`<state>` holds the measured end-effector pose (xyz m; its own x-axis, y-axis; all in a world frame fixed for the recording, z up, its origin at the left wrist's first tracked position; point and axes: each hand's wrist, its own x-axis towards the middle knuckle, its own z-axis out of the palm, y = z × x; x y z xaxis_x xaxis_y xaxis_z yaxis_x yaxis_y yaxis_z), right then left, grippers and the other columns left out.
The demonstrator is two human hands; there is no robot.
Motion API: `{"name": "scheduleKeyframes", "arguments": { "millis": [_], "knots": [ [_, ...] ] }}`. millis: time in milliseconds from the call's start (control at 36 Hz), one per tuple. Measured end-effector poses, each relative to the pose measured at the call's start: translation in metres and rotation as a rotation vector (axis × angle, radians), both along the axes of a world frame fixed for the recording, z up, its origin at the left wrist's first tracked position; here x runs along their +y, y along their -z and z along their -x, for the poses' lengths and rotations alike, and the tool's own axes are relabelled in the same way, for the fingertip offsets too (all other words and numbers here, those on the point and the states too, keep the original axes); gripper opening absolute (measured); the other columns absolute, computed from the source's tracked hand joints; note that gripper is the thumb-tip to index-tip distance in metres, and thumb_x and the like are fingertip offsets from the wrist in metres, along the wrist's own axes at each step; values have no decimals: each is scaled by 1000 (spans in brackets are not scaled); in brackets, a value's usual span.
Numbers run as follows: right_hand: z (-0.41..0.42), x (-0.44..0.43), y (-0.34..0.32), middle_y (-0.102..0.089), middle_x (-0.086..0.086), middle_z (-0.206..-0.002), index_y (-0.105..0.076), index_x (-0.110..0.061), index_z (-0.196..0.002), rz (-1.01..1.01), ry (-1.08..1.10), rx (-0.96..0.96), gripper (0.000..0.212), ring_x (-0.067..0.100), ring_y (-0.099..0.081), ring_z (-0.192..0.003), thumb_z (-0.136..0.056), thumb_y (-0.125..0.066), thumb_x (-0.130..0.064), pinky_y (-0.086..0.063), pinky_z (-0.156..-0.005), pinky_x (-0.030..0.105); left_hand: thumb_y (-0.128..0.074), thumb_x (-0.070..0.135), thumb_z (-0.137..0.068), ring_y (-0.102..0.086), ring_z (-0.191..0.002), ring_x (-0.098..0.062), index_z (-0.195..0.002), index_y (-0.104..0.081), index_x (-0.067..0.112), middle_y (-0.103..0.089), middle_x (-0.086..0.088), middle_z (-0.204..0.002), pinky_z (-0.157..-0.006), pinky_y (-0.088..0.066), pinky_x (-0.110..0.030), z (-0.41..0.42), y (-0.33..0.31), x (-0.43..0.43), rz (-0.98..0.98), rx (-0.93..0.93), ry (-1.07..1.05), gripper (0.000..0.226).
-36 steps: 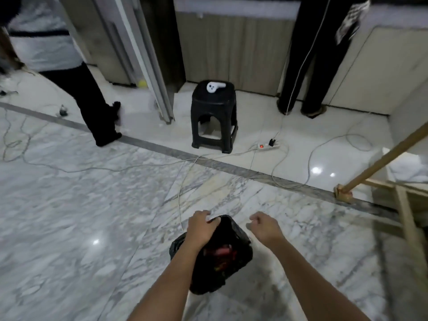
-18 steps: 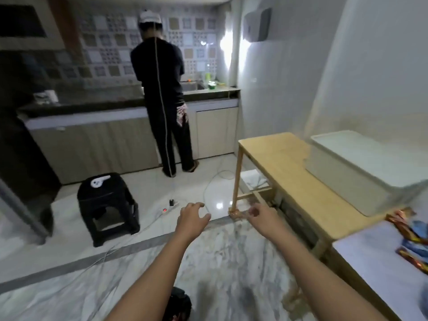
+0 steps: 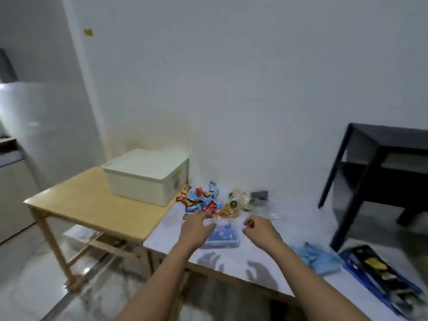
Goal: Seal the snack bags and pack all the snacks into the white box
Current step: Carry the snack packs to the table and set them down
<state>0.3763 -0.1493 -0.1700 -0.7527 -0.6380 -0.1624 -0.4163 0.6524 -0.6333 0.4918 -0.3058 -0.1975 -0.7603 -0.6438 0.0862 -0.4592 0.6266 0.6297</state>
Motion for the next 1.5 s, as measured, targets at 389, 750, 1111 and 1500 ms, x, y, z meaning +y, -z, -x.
{"name": "scheduleKeyframes", "arguments": {
  "millis": [389, 750, 1111, 1500],
  "knots": [
    [175, 294, 28, -64, 6, -86, -57, -23, -77, 43, 501, 23, 9, 25, -61, -77, -80, -54, -15, -50, -69, 35, -56, 34, -89, -41, -124, -22, -120, -57, 20, -49, -1, -132, -103, -33, -34, 248, 36, 252, -80, -66, 473, 35],
    [246, 387, 113, -65, 13, -109, -56, -12, -118, -2, 651, -155, 30, 21, -60, -96, -88, -54, -10, -45, -82, 27, -49, 64, -67, -24, -138, -24, -142, -35, 22, -29, -3, -151, -112, -23, -34, 368, 122, 319, 123, -317, 901, 87],
    [330, 376, 202, -36, 11, -148, -33, -15, -143, -202, 456, -100, 49, 25, -34, -136, -97, -44, -26, -27, -109, 32, -29, 92, -58, 3, -146, -20, -144, -23, 38, -15, 7, -156, -117, 4, -50, 415, 190, 308, 364, -295, 1230, 102],
    [350, 373, 229, -56, 13, -122, -49, -24, -132, -100, 243, -46, 58, 30, -49, -114, -78, -50, -43, -40, -96, 37, -49, 79, -68, -3, -146, -21, -142, -28, 39, -23, 7, -154, -116, -1, -54, 398, 199, 305, 340, -183, 1163, 87]
  ]
}}
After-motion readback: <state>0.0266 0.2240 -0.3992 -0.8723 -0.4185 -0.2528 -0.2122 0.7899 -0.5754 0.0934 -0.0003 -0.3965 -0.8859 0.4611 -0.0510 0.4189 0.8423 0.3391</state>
